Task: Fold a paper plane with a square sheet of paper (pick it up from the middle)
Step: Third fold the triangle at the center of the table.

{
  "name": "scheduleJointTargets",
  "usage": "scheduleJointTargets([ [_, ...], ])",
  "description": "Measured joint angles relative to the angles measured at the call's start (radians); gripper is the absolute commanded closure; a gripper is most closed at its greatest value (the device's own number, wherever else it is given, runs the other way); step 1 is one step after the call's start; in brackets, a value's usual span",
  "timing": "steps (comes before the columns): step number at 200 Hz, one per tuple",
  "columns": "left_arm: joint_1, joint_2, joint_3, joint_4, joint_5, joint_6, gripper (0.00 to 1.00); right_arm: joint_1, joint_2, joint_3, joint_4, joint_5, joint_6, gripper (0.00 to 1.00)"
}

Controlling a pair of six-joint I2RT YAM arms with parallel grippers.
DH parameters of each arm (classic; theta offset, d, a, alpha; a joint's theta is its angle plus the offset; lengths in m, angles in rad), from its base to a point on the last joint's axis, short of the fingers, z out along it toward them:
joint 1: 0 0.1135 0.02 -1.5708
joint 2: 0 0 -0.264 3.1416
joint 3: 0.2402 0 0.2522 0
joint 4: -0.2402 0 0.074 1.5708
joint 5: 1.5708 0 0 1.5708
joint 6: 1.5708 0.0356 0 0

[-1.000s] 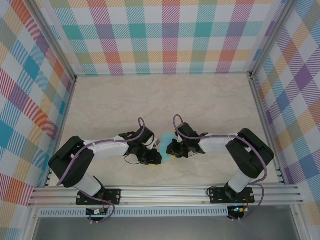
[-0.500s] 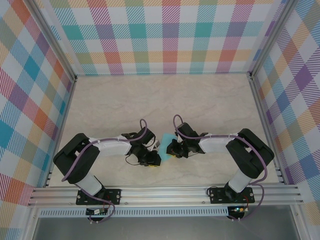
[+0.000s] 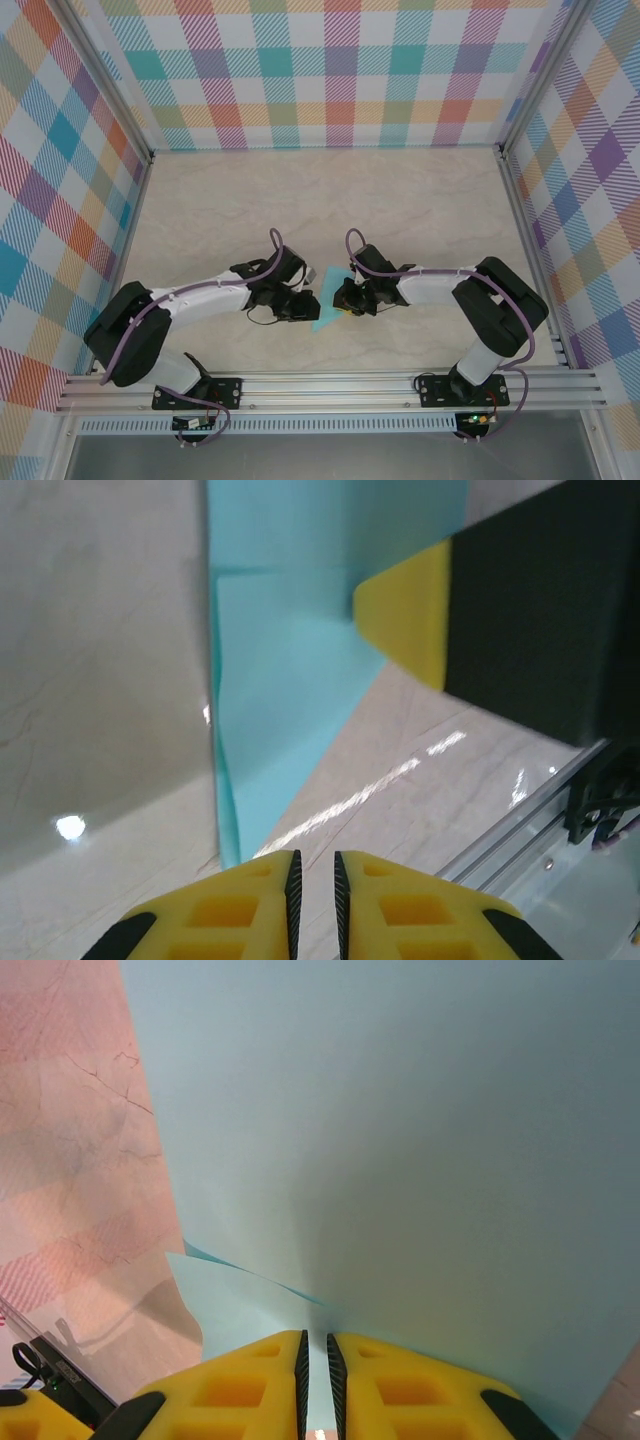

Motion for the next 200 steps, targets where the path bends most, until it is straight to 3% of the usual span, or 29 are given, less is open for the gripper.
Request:
scheduleJointTargets([
  [62, 0.006, 0.196, 0.039, 0.076, -0.027, 0.002, 0.87, 0.000, 0.000, 0.011, -0.023, 0.004, -0.006, 0.82],
  [149, 0.010, 0.190, 0.025, 0.097, -0.035, 0.009, 0.88, 0.032, -0.124, 0.021, -0.079, 0.028, -0.030, 0.86],
  [200, 0.010, 0.190, 0.025, 0.097, -0.035, 0.009, 0.88, 0.082, -0.082, 0.002, -0.003, 0.000, -0.011, 0.91],
])
